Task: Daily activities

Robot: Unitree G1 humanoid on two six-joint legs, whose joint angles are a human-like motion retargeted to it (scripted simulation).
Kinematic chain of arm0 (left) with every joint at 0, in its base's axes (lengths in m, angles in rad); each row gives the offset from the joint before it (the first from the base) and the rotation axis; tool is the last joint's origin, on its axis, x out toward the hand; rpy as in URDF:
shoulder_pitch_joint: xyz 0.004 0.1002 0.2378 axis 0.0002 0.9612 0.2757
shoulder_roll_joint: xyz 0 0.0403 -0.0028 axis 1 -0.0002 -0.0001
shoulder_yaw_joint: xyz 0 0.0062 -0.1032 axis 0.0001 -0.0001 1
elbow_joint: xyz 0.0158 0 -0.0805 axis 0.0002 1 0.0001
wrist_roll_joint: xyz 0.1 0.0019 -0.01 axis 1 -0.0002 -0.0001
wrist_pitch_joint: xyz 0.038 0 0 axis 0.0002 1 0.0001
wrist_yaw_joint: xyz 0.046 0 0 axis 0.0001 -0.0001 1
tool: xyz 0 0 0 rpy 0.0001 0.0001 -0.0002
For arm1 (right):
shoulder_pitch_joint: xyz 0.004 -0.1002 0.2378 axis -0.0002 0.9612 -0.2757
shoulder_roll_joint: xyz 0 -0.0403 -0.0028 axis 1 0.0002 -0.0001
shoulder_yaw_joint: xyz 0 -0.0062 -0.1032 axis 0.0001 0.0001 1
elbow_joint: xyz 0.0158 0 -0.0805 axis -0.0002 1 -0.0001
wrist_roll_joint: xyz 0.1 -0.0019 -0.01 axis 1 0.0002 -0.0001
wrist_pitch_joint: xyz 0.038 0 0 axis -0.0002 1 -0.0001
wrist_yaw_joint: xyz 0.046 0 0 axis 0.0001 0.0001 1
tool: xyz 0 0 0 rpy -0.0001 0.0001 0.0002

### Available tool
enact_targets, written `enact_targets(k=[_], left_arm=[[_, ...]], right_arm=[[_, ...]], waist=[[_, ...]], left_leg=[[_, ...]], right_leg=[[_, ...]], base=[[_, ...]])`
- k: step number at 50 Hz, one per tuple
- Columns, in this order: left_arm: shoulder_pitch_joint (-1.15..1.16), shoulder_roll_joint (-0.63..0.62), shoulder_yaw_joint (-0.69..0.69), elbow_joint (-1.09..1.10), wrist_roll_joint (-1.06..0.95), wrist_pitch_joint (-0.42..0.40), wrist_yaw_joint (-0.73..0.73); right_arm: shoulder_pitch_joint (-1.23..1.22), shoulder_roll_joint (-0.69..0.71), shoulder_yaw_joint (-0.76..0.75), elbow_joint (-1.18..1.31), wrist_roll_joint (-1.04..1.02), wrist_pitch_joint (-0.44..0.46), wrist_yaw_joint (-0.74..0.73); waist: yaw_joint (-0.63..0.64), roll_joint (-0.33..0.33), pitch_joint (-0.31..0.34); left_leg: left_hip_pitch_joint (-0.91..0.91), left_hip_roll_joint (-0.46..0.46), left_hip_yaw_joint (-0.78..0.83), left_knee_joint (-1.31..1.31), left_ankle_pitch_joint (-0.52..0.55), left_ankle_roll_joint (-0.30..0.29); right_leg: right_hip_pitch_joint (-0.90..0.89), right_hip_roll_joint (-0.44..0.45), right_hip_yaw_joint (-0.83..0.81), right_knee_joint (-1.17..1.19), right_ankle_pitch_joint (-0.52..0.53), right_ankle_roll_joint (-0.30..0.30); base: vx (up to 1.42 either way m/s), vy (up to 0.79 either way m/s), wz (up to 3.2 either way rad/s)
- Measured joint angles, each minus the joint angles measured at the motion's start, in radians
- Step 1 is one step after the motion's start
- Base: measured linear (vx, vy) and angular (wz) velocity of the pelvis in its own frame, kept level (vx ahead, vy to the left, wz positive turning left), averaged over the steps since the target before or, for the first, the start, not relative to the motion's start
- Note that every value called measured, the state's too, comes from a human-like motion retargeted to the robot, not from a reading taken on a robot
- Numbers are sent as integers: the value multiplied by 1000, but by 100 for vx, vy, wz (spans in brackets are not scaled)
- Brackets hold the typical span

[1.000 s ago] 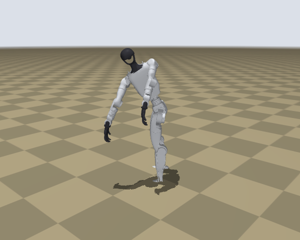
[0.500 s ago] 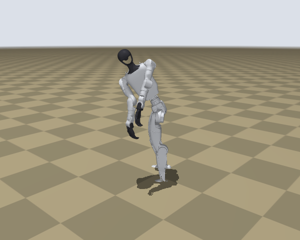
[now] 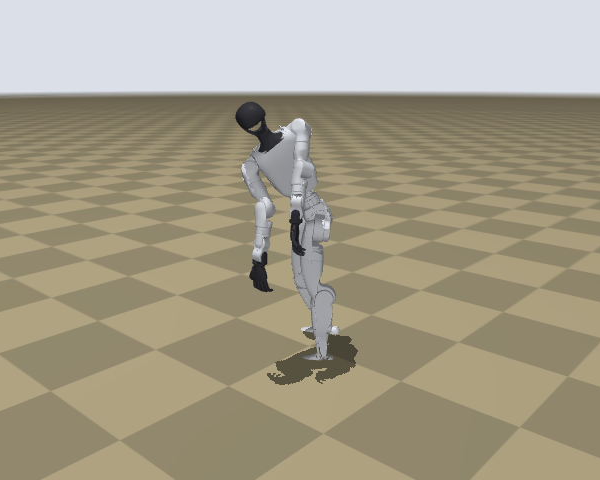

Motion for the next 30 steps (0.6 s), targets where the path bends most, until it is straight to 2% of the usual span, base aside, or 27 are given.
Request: enact_targets(k=[7, 12, 15, 20, 25, 30], left_arm=[[30, -85, 8, -123, -67, -36, -37], [51, -171, 8, -294, -204, -38, -75], [34, -165, -22, -389, -270, -30, -82], [37, -27, -61, -365, -289, 31, -26], [-23, 174, -91, -116, -164, 104, 55], [-121, 251, -121, 34, -43, 113, 67]], right_arm=[[0, 0, 0, 0, 18, -67, -54], [0, 0, 0, 0, 36, -124, -102], [0, 0, 0, 0, 54, -133, -120], [0, 0, 0, 0, 37, -78, -132], [0, 0, 0, 0, -39, 23, -99], [0, 0, 0, 0, -63, 68, -65]], waist=[[6, 8, 35], [19, 0, 72], [47, -14, 96], [68, -37, 107], [58, -86, 77], [93, -123, 69]], left_leg=[[-5, -11, -4, 1, -1, 3], [-4, -12, -4, 5, -4, 1], [-5, -19, -2, 0, 6, 1], [3, -25, 8, 1, 5, 7], [22, -28, 23, 9, -13, 2], [21, -48, 21, 3, 2, -3]], right_leg=[[-5, -10, 4, -1, -8, 12], [0, -10, 6, -11, -12, 12], [-11, -19, 10, 6, -15, 9], [-28, -26, 24, 52, -30, 2], [-30, -27, 39, 90, -46, 3], [-50, -50, 52, 119, -57, 9]], base=[[0, 0, 0], [-1, 0, 1], [-8, -1, 6], [-8, 1, 0], [-2, 1, -1], [-1, 0, 1]])
